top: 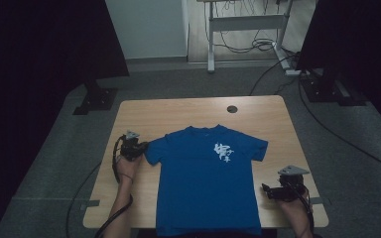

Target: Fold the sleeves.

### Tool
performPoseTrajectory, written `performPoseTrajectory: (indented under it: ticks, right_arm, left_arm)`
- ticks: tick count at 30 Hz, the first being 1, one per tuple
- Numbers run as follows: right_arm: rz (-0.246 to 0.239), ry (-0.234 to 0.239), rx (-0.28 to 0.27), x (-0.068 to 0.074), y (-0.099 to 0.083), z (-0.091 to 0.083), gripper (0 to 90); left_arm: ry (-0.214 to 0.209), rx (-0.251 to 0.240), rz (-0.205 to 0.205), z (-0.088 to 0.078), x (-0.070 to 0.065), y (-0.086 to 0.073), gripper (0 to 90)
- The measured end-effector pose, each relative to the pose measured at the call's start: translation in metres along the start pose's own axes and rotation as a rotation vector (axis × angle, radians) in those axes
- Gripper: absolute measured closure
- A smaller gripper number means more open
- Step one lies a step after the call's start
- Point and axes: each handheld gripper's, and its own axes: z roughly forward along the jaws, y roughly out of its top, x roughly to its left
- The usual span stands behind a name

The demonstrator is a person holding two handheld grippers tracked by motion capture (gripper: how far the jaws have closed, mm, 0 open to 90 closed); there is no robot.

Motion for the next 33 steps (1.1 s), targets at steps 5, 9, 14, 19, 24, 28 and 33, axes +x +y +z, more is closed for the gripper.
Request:
performPoseTrajectory:
  ticks: [5, 9, 14, 19, 24, 28, 33]
  right_arm:
    - [0.000, 0.000, 0.000, 0.000, 0.000, 0.000, 2.9]
    - [0.000, 0.000, 0.000, 0.000, 0.000, 0.000, 2.9]
    - [0.000, 0.000, 0.000, 0.000, 0.000, 0.000, 2.8]
    - [0.000, 0.000, 0.000, 0.000, 0.000, 0.000, 2.8]
    - [0.000, 0.000, 0.000, 0.000, 0.000, 0.000, 2.8]
    - [0.000, 0.000, 0.000, 0.000, 0.000, 0.000, 2.8]
    - [0.000, 0.000, 0.000, 0.000, 0.000, 0.000, 2.8]
  left_arm:
    - [0.020, -0.004, -0.047, -0.001, -0.003, -0.001, 86.5]
    - [0.020, -0.007, -0.038, -0.004, -0.010, 0.000, 86.4]
    - [0.001, -0.032, -0.042, -0.010, -0.016, 0.005, 86.4]
    - [-0.032, -0.018, -0.010, -0.011, -0.026, 0.012, 86.4]
    - [-0.040, -0.009, -0.023, -0.006, -0.036, 0.014, 86.1]
    - [-0.060, -0.024, -0.033, -0.005, -0.044, 0.015, 86.1]
    - [-0.083, -0.035, -0.026, -0.005, -0.054, 0.015, 86.1]
